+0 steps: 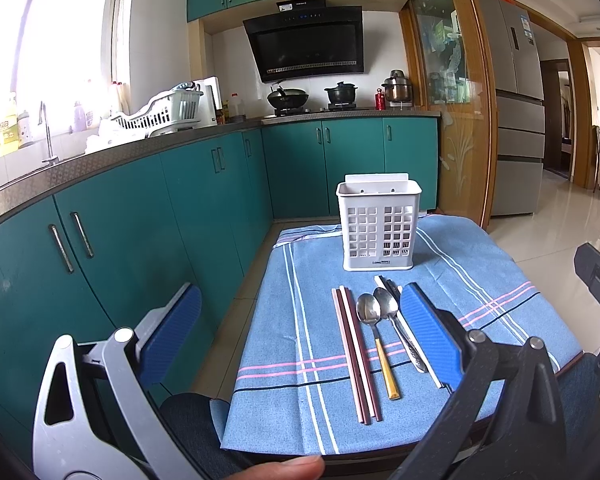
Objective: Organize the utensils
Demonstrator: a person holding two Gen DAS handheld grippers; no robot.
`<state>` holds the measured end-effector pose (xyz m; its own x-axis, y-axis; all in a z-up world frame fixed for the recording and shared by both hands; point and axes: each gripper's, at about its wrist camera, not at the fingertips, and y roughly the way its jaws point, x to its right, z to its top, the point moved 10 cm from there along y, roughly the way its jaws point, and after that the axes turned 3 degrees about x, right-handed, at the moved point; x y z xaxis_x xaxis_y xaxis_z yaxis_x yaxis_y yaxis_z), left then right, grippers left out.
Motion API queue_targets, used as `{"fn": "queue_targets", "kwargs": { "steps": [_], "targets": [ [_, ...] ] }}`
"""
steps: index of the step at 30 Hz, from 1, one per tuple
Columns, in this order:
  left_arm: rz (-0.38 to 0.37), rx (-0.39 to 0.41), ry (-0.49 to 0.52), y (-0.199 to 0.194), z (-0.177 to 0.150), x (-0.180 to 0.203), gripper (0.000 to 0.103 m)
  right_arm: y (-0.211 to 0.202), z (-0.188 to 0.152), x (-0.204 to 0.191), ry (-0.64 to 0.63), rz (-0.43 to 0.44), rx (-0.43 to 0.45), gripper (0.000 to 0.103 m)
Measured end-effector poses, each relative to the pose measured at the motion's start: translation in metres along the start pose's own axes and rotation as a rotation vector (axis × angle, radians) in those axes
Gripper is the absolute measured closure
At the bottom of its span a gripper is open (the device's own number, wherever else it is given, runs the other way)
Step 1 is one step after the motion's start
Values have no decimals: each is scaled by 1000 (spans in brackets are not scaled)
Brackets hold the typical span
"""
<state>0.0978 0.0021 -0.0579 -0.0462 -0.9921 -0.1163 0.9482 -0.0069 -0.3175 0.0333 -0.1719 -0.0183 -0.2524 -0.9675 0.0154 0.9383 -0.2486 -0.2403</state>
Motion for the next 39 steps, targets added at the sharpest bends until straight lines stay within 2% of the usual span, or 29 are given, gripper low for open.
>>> {"fn": "queue_targets", "kwargs": {
  "steps": [3, 6, 9, 11, 13, 14, 16, 17, 21, 24, 28, 33, 39],
  "targets": [
    [-2, -21, -1, 5, -2, 1, 4, 4, -4, 0, -7, 5, -17, 3],
    [6, -83, -1, 22, -12, -2, 4, 20, -17, 1, -45, 12, -75, 3],
    [28, -169, 15, 45, -32, -6, 4, 50, -47, 9, -75, -19, -197, 3],
    [25, -239, 12, 62, -49, -8, 4, 68, -71, 11, -66, 1, -295, 3],
    [10, -285, 12, 74, -63, -8, 5, 83, -94, 8, -63, 29, -370, 16],
    [2, -309, 18, 81, -70, -6, 7, 91, -107, 6, -63, 41, -412, 24],
    [-23, -355, 33, 95, -84, -1, 11, 103, -125, -3, -44, 98, -478, 35],
    [-31, -373, 38, 101, -89, 2, 12, 109, -132, -8, -31, 129, -512, 38],
    [-61, -449, 50, 130, -111, 13, 19, 138, -157, -31, -37, 198, -606, 39],
    [-60, -490, 66, 148, -121, 14, 24, 159, -164, -45, -40, 235, -656, 39],
    [-77, -548, 53, 169, -132, 14, 30, 184, -172, -54, -83, 211, -695, 39],
    [-96, -588, 59, 185, -139, 18, 30, 195, -171, -49, -115, 165, -698, 39],
    [-114, -600, 56, 194, -133, 23, 31, 201, -176, -43, -99, 175, -719, 38]
  ]
}}
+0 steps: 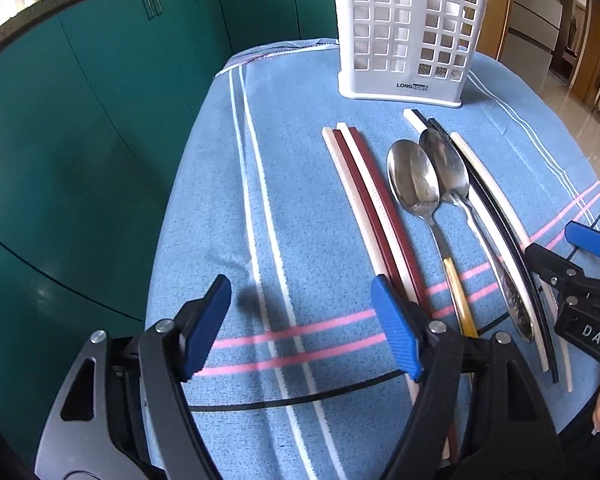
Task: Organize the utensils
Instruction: 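Move both tools down toward the row of chopsticks on the cloth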
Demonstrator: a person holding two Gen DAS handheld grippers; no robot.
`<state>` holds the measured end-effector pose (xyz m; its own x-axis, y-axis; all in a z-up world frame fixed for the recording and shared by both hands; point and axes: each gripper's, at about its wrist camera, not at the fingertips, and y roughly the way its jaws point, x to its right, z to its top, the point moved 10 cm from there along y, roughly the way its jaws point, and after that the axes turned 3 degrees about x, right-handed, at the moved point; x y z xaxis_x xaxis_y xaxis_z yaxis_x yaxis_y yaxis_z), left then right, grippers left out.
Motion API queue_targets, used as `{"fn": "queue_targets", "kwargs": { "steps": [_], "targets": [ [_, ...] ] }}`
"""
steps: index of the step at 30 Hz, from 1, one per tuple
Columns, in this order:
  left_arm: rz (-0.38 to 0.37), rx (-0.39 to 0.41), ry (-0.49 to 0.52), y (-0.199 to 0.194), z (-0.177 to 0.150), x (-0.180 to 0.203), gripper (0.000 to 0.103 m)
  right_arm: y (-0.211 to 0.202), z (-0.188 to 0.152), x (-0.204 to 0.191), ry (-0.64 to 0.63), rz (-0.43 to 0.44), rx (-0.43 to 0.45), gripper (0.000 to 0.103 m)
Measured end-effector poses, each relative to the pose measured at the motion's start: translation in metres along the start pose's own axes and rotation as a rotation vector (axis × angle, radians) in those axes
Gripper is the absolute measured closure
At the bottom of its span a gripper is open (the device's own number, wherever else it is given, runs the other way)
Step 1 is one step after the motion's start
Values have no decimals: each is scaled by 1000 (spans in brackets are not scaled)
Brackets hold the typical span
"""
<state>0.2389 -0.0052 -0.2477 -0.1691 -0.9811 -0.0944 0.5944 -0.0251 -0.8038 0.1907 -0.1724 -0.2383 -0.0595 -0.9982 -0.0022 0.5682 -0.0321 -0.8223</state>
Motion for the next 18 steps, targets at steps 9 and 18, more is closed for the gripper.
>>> {"fn": "queue_targets", "kwargs": {
  "steps": [9, 18],
  "targets": [
    [-35, 0, -7, 0, 12, 10, 29, 5, 4, 5, 9, 0, 13, 36],
    [15, -28, -61, 8, 8, -14, 27, 5, 4, 17, 32, -17, 17, 34]
  ]
}}
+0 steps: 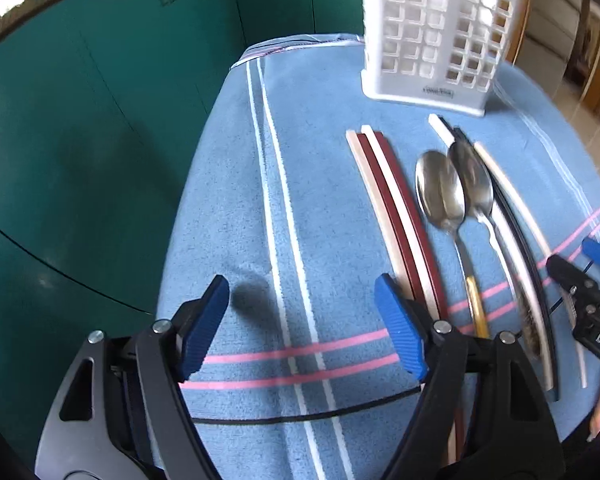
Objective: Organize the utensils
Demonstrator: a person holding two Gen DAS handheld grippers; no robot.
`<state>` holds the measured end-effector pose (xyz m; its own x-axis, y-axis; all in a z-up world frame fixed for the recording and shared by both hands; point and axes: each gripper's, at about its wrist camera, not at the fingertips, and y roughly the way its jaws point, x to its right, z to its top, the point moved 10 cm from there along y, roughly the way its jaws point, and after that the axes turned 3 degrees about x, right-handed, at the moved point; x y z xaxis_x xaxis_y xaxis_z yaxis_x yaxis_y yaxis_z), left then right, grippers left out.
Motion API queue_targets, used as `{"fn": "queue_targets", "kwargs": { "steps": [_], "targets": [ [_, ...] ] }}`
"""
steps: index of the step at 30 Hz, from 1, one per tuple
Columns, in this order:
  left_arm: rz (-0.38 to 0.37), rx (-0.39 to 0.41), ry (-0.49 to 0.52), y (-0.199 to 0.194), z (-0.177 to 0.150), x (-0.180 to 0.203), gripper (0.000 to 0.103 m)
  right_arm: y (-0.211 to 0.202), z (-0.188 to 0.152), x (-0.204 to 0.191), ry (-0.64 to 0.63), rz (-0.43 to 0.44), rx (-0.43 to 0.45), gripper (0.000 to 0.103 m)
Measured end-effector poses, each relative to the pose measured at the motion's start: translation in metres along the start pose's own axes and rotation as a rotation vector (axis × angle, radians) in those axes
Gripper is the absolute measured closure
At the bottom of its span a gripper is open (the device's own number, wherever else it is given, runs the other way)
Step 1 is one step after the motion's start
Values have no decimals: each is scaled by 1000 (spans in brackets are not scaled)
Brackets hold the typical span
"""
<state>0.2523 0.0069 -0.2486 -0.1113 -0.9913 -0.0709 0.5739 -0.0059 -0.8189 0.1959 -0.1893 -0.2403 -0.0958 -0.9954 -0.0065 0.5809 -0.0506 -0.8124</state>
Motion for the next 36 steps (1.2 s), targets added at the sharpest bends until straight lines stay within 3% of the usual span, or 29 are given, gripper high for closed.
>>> {"fn": "queue_targets", "kwargs": {
  "steps": [3, 7, 10, 25, 30, 32, 36],
  "targets": [
    [-9, 0, -1, -1, 4, 2, 27, 1, 2, 2, 1, -12, 0, 33],
    [-90, 5, 2, -8, 6, 19, 27, 0, 2, 1, -6, -28, 5, 31],
    [-83, 10, 16, -3, 5, 26, 24, 1, 2, 3, 1, -26, 5, 31],
    [-75, -28, -56, -1, 3, 4, 25, -2, -3, 7, 13, -26, 5, 28],
    [-113, -27, -104, -1, 4, 0, 35, -2, -4, 8, 21, -29, 5, 27],
    [-153, -17, -108, -4, 6, 5, 65, -2, -4, 8, 20, -31, 7, 27],
    [-139, -11, -31, -3, 7, 21, 68, -3, -5, 8, 20, -32, 7, 27]
  ]
}}
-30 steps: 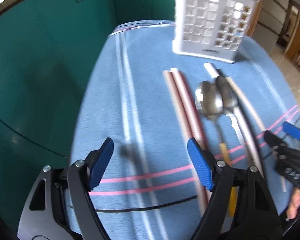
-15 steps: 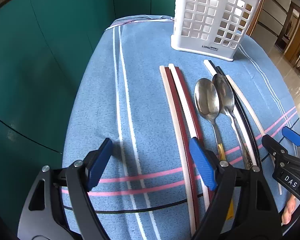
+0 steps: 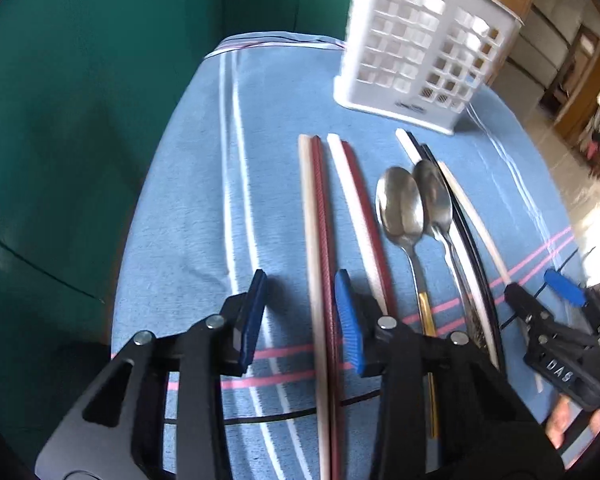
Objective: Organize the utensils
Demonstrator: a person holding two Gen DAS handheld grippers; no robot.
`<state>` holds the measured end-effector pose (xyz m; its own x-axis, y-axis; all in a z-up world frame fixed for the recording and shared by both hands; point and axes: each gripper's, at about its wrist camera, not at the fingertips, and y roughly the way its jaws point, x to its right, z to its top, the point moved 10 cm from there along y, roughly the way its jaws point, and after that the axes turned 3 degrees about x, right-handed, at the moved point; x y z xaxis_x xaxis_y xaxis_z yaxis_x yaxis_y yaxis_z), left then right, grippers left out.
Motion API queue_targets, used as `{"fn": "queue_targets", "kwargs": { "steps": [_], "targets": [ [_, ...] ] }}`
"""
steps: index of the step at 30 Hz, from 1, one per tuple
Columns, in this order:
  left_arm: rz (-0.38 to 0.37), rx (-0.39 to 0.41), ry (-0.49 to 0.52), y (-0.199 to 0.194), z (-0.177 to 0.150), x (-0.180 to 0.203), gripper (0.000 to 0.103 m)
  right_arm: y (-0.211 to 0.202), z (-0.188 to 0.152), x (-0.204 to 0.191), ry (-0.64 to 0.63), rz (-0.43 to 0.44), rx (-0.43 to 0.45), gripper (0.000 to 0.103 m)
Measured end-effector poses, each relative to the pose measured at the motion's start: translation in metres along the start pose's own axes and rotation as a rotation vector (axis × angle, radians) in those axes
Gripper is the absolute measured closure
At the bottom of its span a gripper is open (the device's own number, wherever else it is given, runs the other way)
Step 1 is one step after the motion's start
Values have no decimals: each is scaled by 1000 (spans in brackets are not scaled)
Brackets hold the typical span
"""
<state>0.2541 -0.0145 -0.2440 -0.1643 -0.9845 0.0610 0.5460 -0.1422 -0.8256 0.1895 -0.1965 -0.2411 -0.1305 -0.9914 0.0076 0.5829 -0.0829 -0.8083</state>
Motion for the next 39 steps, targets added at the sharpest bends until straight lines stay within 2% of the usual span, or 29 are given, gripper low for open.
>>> {"fn": "queue_targets", "kwargs": {
  "steps": [3, 4, 5, 6, 9, 13, 15, 16, 17, 23, 27, 30, 32, 35, 39],
  "targets": [
    [50, 21, 64, 1, 0, 7, 67, 0, -1, 0, 2, 1, 1, 27],
    [43, 18, 56, 0, 0, 8, 76, -1, -1, 0, 1, 1, 1, 27],
    [21, 12, 36, -2, 0, 8, 91, -1, -1, 0, 0, 1, 2, 27],
    [4, 5, 13, -4, 0, 8, 91, -1, -2, 0, 0, 1, 2, 27],
    [-31, 5, -37, -12, 1, 5, 92, -2, -3, 1, 0, 3, 1, 27],
    [-49, 49, -76, -31, 6, 2, 91, -2, -3, 2, 4, 2, -1, 27],
    [-12, 86, -78, -36, 13, -5, 79, -1, -1, 1, 1, -2, -1, 27],
    [9, 89, -71, -35, 15, -9, 62, 0, -1, 1, 0, -4, 0, 27],
    [14, 85, -72, -34, 15, -10, 58, 0, -1, 0, -1, -6, -1, 27],
    [47, 29, -62, -12, 7, -19, 63, -1, -2, 1, 0, -11, 0, 26],
    [49, 44, -31, -8, 9, -17, 63, -1, -2, 1, 1, -13, 1, 25],
    [78, 39, 5, 0, 15, -16, 70, 0, 1, 1, -9, -22, 2, 24],
    [63, 26, 1, 4, 22, -16, 73, 3, 7, -1, -31, -34, 3, 24],
    [-3, 7, -38, 8, 33, -15, 73, 5, 19, -4, -55, -46, 19, 24],
    [-16, 30, -79, 4, 38, -24, 73, 16, 27, -9, -65, -47, 9, 24]
  ]
}}
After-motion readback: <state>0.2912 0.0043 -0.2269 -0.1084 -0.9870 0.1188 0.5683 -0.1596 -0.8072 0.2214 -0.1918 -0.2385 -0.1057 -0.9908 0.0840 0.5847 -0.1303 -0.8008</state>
